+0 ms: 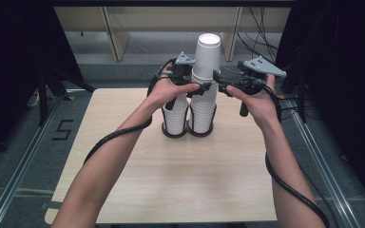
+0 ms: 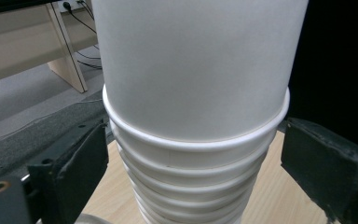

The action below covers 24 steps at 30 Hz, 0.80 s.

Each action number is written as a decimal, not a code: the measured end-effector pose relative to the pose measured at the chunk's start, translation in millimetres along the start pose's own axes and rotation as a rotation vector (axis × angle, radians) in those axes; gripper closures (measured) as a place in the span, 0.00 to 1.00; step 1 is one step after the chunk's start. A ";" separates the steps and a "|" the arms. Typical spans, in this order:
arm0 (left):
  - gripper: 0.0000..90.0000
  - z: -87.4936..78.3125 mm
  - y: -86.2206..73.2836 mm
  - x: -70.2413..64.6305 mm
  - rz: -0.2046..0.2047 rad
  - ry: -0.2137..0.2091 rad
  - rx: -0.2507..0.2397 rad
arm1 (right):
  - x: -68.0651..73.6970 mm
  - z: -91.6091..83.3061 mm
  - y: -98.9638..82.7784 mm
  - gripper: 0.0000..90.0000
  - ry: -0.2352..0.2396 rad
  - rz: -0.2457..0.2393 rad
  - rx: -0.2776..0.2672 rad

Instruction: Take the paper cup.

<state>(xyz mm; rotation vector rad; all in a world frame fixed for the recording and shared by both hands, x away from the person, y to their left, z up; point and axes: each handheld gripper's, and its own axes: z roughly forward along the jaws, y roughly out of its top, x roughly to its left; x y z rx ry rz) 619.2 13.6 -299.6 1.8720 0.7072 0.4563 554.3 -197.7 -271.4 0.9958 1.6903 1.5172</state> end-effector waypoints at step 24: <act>0.11 2.4 -0.7 -0.5 0.011 0.006 -0.010 | 9.2 56.7 17.6 0.09 0.053 -0.016 0.082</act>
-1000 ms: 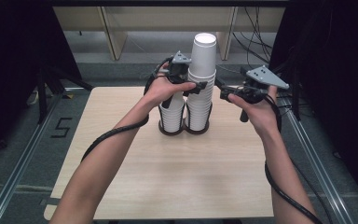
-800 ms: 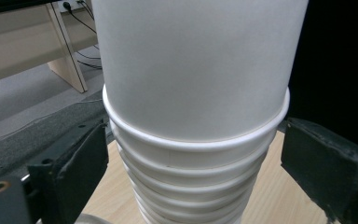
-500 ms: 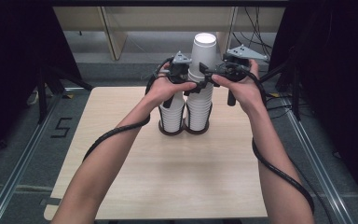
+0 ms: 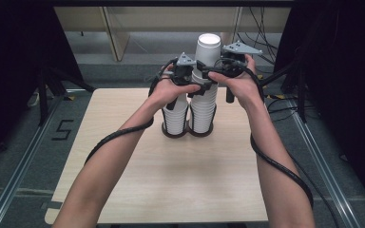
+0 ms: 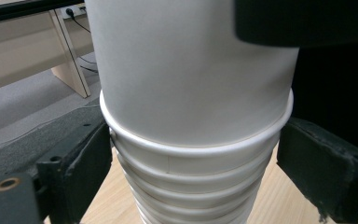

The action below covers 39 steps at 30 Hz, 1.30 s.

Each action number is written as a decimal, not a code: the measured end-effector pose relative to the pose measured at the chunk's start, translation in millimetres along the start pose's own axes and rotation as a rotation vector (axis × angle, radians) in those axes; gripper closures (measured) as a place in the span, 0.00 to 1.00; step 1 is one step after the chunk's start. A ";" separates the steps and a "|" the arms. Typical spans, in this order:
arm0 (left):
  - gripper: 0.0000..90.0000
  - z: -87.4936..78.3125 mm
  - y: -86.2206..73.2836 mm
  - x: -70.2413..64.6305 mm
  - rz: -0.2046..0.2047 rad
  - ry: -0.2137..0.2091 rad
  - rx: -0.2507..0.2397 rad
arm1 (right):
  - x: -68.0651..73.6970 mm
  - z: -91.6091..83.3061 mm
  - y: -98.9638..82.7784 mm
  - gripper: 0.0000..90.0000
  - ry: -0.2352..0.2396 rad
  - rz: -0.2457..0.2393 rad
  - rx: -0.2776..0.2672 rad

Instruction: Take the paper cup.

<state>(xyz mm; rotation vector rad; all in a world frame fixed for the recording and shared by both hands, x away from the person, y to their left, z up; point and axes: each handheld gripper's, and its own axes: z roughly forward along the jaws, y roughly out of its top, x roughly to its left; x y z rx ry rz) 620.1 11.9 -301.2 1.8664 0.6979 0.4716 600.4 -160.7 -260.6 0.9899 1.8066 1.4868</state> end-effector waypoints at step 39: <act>0.12 -0.7 -0.5 0.0 0.004 0.003 -0.004 | 0.9 -15.4 40.1 0.22 -0.050 0.005 -0.227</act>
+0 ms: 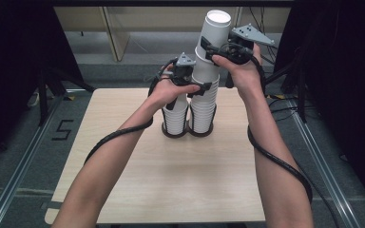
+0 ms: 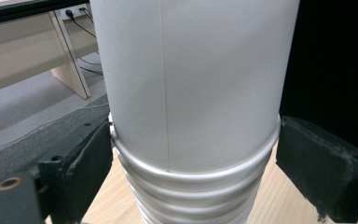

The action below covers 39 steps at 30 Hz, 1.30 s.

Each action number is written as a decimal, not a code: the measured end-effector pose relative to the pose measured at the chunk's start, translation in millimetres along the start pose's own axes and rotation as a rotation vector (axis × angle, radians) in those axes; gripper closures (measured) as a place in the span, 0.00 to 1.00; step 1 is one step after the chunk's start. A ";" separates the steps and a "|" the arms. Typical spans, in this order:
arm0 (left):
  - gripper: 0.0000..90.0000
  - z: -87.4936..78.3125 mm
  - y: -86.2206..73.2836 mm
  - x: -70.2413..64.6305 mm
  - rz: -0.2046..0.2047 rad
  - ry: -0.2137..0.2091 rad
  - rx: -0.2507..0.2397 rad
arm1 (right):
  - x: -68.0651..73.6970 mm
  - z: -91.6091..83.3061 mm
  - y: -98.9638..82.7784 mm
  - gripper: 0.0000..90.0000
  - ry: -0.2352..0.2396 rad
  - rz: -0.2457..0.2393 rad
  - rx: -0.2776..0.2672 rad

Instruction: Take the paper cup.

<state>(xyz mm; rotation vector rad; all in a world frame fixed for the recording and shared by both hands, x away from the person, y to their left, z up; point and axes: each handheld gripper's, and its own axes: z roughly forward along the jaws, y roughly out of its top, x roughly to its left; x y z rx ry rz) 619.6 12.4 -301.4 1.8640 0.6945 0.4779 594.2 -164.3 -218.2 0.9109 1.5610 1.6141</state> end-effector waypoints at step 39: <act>0.06 -101.0 -37.0 -15.8 0.047 -0.019 -0.079 | -29.7 -110.3 -51.9 0.22 -0.081 -0.064 -0.001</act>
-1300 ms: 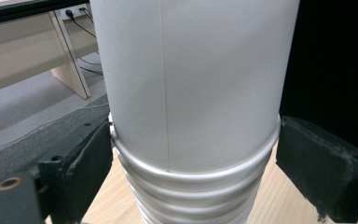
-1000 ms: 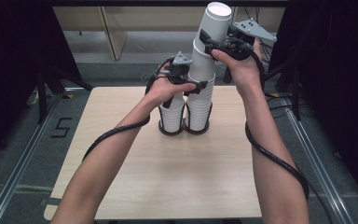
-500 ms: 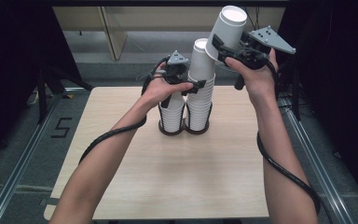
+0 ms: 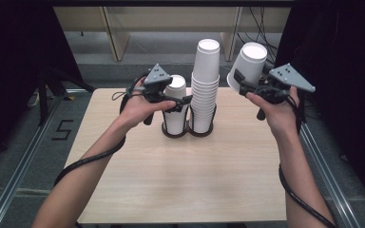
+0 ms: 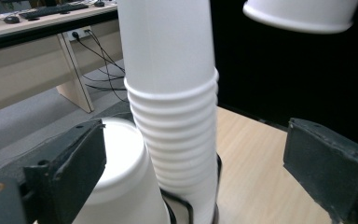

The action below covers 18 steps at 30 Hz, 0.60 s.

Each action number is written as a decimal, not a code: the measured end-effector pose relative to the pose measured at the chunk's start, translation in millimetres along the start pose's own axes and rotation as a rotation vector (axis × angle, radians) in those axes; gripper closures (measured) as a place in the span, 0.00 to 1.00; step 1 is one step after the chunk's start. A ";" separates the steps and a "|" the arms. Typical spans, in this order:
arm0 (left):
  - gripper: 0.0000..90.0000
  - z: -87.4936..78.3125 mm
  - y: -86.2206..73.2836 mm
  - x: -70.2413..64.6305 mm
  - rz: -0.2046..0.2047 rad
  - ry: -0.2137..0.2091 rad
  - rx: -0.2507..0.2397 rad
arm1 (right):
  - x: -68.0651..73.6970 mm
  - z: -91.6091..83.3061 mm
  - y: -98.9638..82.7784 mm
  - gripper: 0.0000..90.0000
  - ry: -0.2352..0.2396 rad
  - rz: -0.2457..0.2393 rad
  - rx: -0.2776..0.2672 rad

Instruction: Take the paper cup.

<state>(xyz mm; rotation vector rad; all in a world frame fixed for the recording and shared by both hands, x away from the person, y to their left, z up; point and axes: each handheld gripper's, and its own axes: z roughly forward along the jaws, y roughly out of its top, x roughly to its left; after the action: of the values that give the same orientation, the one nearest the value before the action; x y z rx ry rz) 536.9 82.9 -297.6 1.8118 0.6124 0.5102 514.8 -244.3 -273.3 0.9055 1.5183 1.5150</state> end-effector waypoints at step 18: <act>0.06 -18.8 -69.8 -15.4 -0.025 0.008 0.026 | 11.1 -27.2 -84.3 0.22 -0.011 0.010 0.129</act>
<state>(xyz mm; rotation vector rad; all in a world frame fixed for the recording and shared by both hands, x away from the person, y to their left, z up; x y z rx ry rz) 502.4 105.3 -359.0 1.8253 0.6488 0.4949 489.3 -248.7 -358.7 0.9953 1.6209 1.4298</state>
